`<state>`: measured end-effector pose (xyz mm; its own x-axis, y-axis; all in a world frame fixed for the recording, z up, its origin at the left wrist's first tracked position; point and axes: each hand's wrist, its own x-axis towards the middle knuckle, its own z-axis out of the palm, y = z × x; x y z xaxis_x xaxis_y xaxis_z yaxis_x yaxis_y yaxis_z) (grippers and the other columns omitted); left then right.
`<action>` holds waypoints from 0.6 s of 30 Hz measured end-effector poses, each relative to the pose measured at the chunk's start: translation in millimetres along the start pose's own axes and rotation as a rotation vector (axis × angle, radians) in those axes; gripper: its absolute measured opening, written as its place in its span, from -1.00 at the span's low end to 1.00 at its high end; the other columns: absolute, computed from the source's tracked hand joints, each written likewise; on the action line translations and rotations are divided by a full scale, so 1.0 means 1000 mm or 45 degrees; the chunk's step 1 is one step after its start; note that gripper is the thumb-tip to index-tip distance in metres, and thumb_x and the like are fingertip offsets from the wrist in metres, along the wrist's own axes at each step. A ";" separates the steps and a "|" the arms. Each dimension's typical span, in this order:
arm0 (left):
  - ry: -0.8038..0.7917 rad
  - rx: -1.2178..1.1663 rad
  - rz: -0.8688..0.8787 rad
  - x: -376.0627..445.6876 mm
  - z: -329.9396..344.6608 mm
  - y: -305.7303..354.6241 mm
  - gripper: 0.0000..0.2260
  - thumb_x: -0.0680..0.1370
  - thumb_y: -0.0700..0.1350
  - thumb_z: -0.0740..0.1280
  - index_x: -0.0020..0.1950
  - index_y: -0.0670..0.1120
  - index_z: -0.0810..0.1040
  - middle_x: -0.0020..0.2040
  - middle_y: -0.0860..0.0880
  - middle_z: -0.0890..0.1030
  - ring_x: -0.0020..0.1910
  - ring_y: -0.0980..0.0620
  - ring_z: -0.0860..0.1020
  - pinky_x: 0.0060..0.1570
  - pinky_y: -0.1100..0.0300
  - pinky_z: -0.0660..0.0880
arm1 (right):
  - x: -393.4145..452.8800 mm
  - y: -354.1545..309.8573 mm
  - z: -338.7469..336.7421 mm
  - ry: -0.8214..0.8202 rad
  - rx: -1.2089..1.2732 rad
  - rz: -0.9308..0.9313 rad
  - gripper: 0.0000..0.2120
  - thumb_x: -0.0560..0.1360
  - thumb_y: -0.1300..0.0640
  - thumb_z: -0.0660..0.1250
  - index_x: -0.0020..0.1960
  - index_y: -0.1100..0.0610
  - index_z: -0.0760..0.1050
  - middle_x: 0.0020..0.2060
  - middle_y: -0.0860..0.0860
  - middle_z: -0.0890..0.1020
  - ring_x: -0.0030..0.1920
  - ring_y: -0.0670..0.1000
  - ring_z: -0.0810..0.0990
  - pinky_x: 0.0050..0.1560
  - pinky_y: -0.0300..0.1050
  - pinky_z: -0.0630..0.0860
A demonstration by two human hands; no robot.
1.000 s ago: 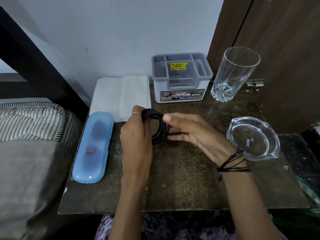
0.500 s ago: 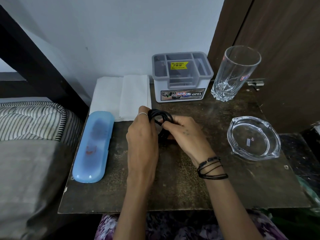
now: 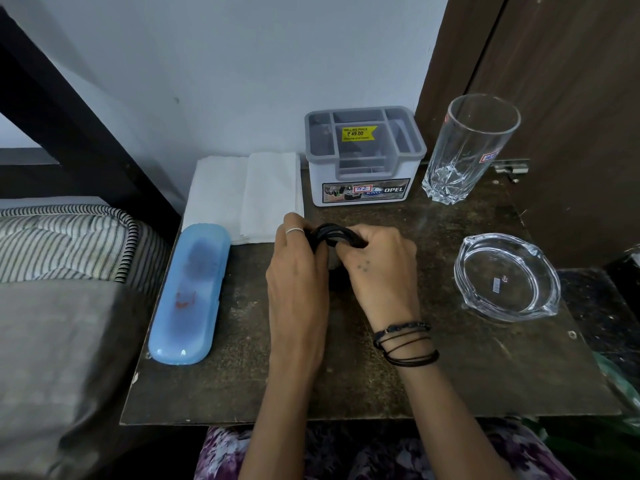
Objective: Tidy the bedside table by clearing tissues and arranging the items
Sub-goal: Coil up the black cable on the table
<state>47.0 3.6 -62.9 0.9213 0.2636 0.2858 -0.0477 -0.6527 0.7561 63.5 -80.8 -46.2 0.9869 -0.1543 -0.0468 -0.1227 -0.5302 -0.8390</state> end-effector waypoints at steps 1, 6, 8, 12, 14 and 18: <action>0.004 -0.004 -0.011 0.001 0.000 -0.002 -0.86 0.53 -0.22 0.25 -0.08 -0.05 0.29 -0.14 -0.02 0.47 -0.32 0.14 0.38 -0.32 0.27 0.26 | 0.000 -0.001 -0.001 0.002 -0.005 -0.008 -0.87 0.42 0.18 0.34 -0.10 0.07 0.65 -0.26 0.05 0.68 -0.25 -0.01 0.60 -0.40 -0.41 0.39; -0.015 -0.160 -0.126 0.009 -0.004 -0.006 -0.83 0.50 -0.24 0.30 -0.11 -0.04 0.33 -0.23 0.01 0.52 -0.24 0.07 0.50 -0.32 0.29 0.34 | 0.003 -0.001 -0.007 -0.099 0.216 0.086 -0.82 0.30 0.20 0.44 -0.18 -0.02 0.51 -0.25 0.07 0.69 -0.21 0.04 0.65 -0.18 -0.13 0.60; -0.085 -0.299 -0.215 0.011 -0.005 -0.006 -0.84 0.48 -0.25 0.30 -0.14 -0.03 0.36 -0.30 0.06 0.54 -0.34 0.24 0.53 -0.39 0.43 0.38 | 0.005 0.001 -0.012 -0.210 0.430 0.201 -0.74 0.31 0.30 0.41 -0.15 -0.01 0.46 -0.21 0.16 0.67 -0.18 0.13 0.66 -0.08 0.09 0.61; -0.287 -0.683 -0.445 0.013 -0.005 -0.005 -0.89 0.49 -0.25 0.28 -0.19 -0.07 0.41 -0.39 0.03 0.58 -0.47 0.24 0.52 -0.40 0.41 0.44 | 0.009 0.007 -0.026 -0.478 0.799 0.309 -0.68 0.39 0.45 0.30 0.05 0.14 0.42 -0.37 0.03 0.67 -0.39 -0.08 0.63 -0.33 -0.21 0.61; -0.350 -0.889 -0.582 0.015 -0.006 -0.004 -0.89 0.50 -0.25 0.29 -0.20 -0.12 0.41 -0.46 0.05 0.57 -0.48 0.19 0.52 -0.43 0.39 0.46 | 0.010 0.010 -0.032 -0.606 0.870 0.262 -0.67 0.41 0.45 0.31 0.09 0.16 0.42 -0.40 0.01 0.68 -0.40 -0.10 0.63 -0.34 -0.28 0.58; -0.423 -0.976 -0.793 0.015 -0.008 -0.006 -0.92 0.51 -0.25 0.28 -0.18 -0.15 0.49 -0.48 0.03 0.58 -0.47 0.15 0.54 -0.46 0.36 0.48 | 0.012 0.012 -0.032 -0.733 0.815 0.147 -0.68 0.39 0.44 0.36 0.07 0.16 0.46 -0.36 0.02 0.68 -0.38 -0.12 0.63 -0.34 -0.28 0.57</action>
<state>58.1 17.5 -58.1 0.9213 0.1145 -0.3717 0.3472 0.1885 0.9187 70.4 -115.6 -39.6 0.8926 0.3590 -0.2726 -0.3138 0.0606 -0.9476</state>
